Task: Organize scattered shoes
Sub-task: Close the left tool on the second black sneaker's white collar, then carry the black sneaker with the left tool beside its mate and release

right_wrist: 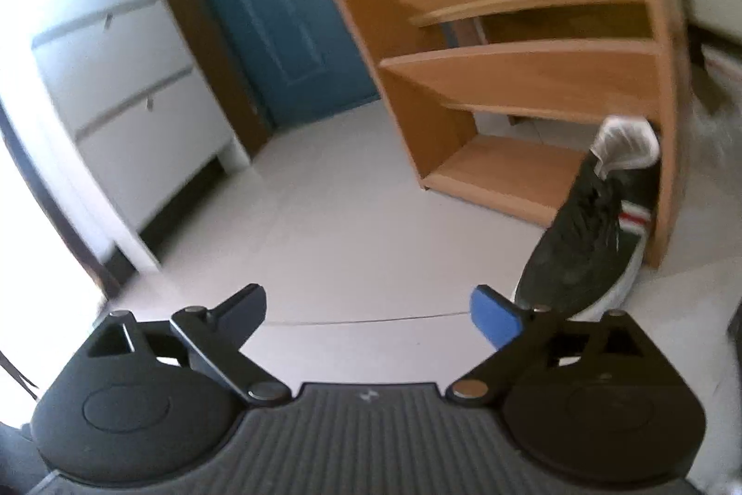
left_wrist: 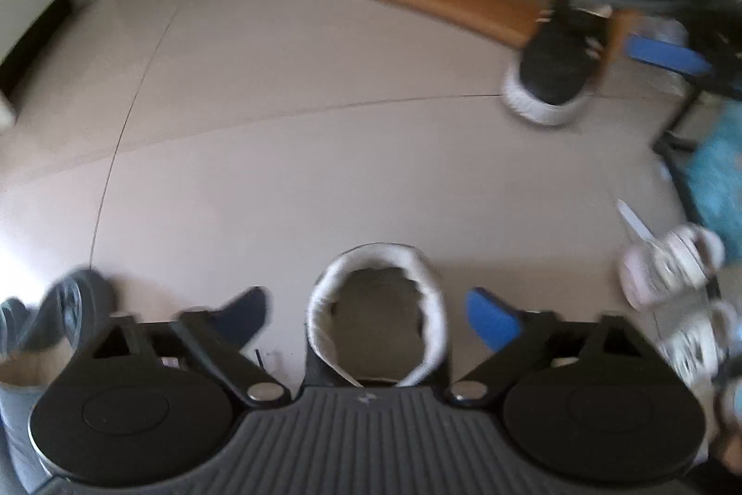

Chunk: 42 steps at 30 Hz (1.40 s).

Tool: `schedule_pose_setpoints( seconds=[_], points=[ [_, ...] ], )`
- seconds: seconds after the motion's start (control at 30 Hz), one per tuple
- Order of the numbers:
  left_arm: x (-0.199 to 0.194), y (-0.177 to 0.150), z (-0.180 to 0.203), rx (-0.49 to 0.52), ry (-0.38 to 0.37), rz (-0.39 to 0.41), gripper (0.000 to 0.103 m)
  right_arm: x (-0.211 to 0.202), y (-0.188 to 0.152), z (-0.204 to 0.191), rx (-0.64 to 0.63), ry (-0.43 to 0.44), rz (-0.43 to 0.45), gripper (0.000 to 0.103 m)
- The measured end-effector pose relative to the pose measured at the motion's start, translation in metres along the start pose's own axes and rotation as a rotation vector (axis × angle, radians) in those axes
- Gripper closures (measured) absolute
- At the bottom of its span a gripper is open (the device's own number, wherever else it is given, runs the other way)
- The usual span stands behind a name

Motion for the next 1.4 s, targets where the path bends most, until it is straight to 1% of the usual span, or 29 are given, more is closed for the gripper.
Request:
schedule_pose_setpoints(
  seconds=[0.07,0.13,0.23,0.27,0.3,0.33,0.37,0.4,0.43,0.47,0.57,0.67,0.73,0.83,0.87,0.93,0.97,1.03,1.1,1.23,1.33,1.4],
  points=[
    [0.016,0.001,-0.006,-0.023,0.038,-0.037,0.035,-0.005,0.003,0.005,0.044,-0.004,-0.007,0.007],
    [0.028,0.000,-0.010,-0.025,0.063,-0.050,0.033,-0.009,0.007,0.007,0.059,-0.008,-0.025,0.007],
    [0.040,-0.003,-0.009,0.017,0.101,-0.069,0.033,-0.017,0.011,0.003,0.047,-0.013,-0.019,0.007],
    [0.046,-0.006,-0.008,0.042,0.111,-0.083,0.036,-0.019,0.011,0.000,0.037,-0.015,-0.017,0.007],
    [0.049,-0.009,-0.007,0.055,0.112,-0.091,0.041,-0.021,0.011,-0.003,0.026,-0.018,-0.017,0.007],
    [0.051,-0.012,-0.005,0.067,0.097,-0.096,0.054,-0.020,0.011,-0.005,0.019,-0.019,-0.019,0.007],
    [0.054,-0.015,-0.004,0.082,0.077,-0.101,0.062,-0.020,0.010,-0.007,0.013,-0.020,-0.021,0.007],
    [0.055,-0.017,-0.003,0.095,0.076,-0.097,0.070,-0.019,0.010,-0.010,0.004,-0.022,-0.023,0.007],
    [0.055,-0.018,-0.002,0.122,0.086,-0.085,0.091,-0.018,0.009,-0.012,-0.006,-0.023,-0.026,0.007],
    [0.055,-0.018,-0.003,0.141,0.093,-0.073,0.092,-0.018,0.009,-0.014,-0.016,-0.024,-0.030,0.007],
    [0.057,-0.012,-0.004,0.090,0.064,-0.072,0.092,-0.020,0.007,-0.019,-0.026,-0.038,-0.040,0.007],
    [0.058,-0.011,0.006,0.131,0.059,-0.048,0.092,-0.028,0.009,-0.023,-0.042,-0.055,-0.040,0.007],
    [0.057,-0.010,0.013,0.149,0.051,-0.030,0.092,-0.038,0.011,-0.026,-0.062,-0.071,-0.017,0.007],
    [0.055,0.006,0.027,0.187,0.052,0.045,0.092,-0.054,0.014,-0.030,-0.129,-0.109,0.039,0.007],
    [0.056,0.015,0.031,0.189,0.047,0.073,0.092,-0.057,0.016,-0.030,-0.164,-0.133,0.048,0.007],
    [0.059,0.038,0.039,0.183,0.027,0.131,0.092,-0.058,0.018,-0.028,-0.191,-0.155,0.054,0.007],
    [0.065,0.053,0.045,0.191,0.005,0.162,0.092,-0.058,0.019,-0.025,-0.195,-0.168,0.054,0.007],
    [0.074,0.071,0.057,0.207,-0.029,0.204,0.092,-0.056,0.020,-0.019,-0.192,-0.181,0.052,0.007],
    [0.087,0.095,0.071,0.216,-0.082,0.250,0.092,-0.049,0.019,-0.014,-0.190,-0.178,0.017,0.007],
    [0.110,0.127,0.092,0.229,-0.143,0.273,0.092,-0.034,0.016,-0.013,-0.247,-0.184,-0.063,0.007],
    [0.131,0.157,0.111,0.220,-0.184,0.270,0.092,-0.028,0.018,-0.011,-0.246,-0.193,-0.084,0.007],
    [0.133,0.171,0.119,0.226,-0.200,0.280,0.092,-0.026,0.021,-0.007,-0.219,-0.194,-0.078,0.007]
  ],
)
Point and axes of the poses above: each gripper's, at about its wrist camera, not at the fingertips, and x roughly the way its jaws point, z to its right, y to its top, the point moved 6 cm from there along x, roughly the way its jaws point, and after that the axes turned 13 degrees about -x, right-handed, at the moved point
